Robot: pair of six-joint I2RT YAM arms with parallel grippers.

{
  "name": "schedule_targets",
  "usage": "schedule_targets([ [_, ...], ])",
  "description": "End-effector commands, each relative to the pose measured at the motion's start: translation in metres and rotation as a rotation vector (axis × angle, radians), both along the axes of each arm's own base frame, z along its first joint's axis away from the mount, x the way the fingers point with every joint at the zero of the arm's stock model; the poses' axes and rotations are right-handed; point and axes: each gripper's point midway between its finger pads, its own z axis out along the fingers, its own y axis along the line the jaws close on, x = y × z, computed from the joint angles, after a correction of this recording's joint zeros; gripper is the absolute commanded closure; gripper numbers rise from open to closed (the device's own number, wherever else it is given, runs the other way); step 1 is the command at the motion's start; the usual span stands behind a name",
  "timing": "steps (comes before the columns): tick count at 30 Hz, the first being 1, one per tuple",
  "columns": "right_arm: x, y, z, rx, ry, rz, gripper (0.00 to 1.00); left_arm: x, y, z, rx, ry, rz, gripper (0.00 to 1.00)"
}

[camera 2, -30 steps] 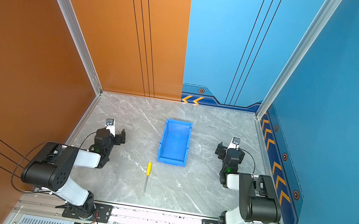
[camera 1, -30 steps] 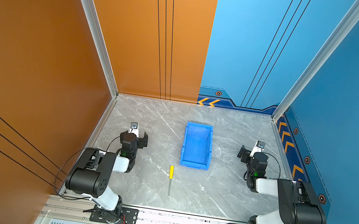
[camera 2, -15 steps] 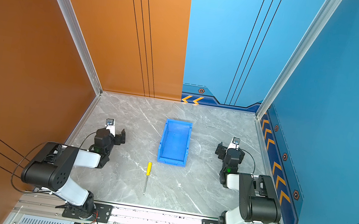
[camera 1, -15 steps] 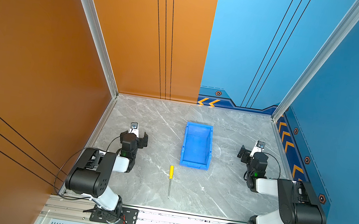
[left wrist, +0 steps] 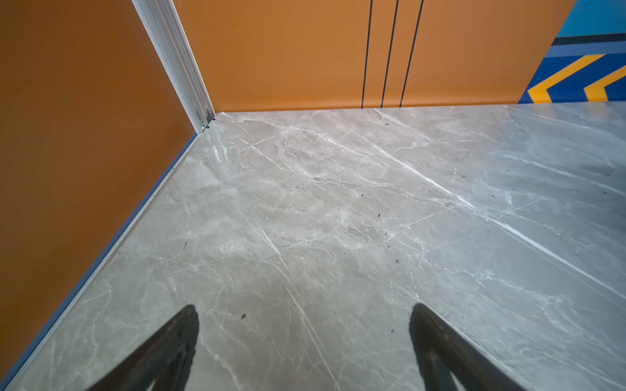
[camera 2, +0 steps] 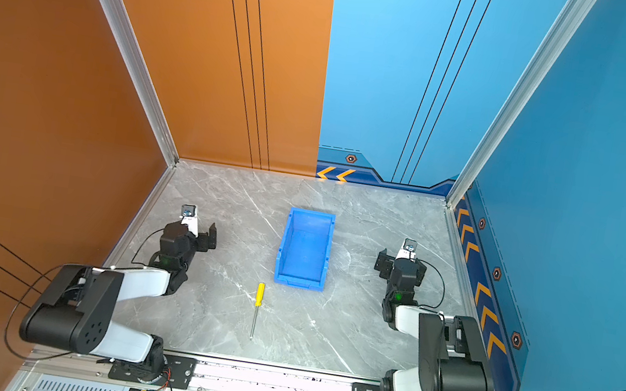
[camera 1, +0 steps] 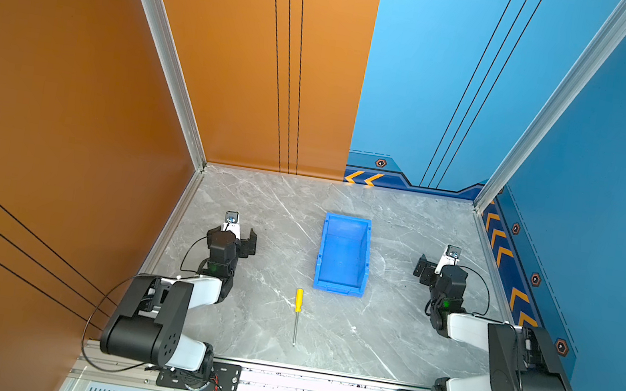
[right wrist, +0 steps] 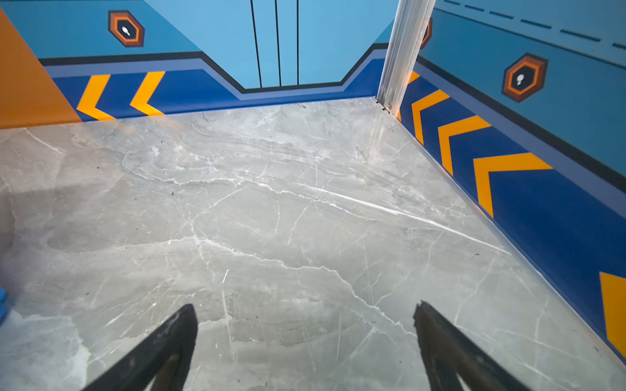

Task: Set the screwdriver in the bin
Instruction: 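Move the left gripper toward the yellow screwdriver while the right arm shifts inward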

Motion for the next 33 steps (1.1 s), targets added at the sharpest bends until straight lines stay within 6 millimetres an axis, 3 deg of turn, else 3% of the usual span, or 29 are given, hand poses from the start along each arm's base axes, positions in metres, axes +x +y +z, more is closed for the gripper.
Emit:
schedule_targets([
  [1, -0.005, 0.000, 0.017, -0.027, 0.000, -0.016, 0.00, -0.010, 0.001, 0.006, -0.049, 0.039, 0.020, 0.02],
  [9, -0.039, 0.023, 0.060, 0.024, -0.032, -0.046, 0.00, -0.030, -0.038, 0.040, -0.083, 0.138, -0.067, 0.02],
  [12, -0.053, 0.026, 0.079, 0.089, -0.012, -0.092, 0.00, -0.043, -0.044, 0.051, -0.144, 0.159, -0.007, 0.02],
  [18, -0.081, 0.053, 0.091, 0.143, 0.140, -0.035, 0.00, -0.075, -0.063, 0.037, -0.181, 0.396, 0.013, 0.02],
  [23, -0.102, 0.094, 0.083, 0.133, 0.282, 0.121, 0.00, -0.092, -0.087, 0.032, -0.171, 0.463, -0.042, 0.02],
  [28, -0.120, 0.141, 0.087, 0.068, 0.270, 0.330, 0.00, -0.109, -0.106, 0.024, -0.172, 0.525, -0.085, 0.02],
  [33, -0.144, 0.203, 0.091, -0.014, 0.247, 0.672, 0.00, -0.127, -0.130, 0.009, -0.248, 0.617, -0.120, 0.02],
])
